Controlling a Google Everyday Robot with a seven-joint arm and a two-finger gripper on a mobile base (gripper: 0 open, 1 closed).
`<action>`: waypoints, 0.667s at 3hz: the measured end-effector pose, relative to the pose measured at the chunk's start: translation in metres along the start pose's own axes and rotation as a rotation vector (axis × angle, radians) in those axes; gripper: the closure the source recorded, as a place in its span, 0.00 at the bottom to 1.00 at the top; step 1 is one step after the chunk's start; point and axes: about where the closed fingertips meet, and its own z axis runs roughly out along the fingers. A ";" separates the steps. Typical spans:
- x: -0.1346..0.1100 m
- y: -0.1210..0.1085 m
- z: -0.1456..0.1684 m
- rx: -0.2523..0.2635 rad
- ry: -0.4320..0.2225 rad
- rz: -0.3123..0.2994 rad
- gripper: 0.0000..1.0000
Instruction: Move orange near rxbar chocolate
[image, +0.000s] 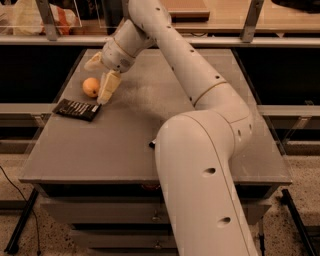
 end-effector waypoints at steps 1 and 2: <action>0.000 -0.002 0.000 -0.008 -0.002 0.001 0.00; 0.002 -0.003 -0.009 -0.003 0.018 0.005 0.00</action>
Offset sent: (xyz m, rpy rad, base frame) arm 0.0116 -0.0269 0.0188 -0.0556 -0.0043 -0.0054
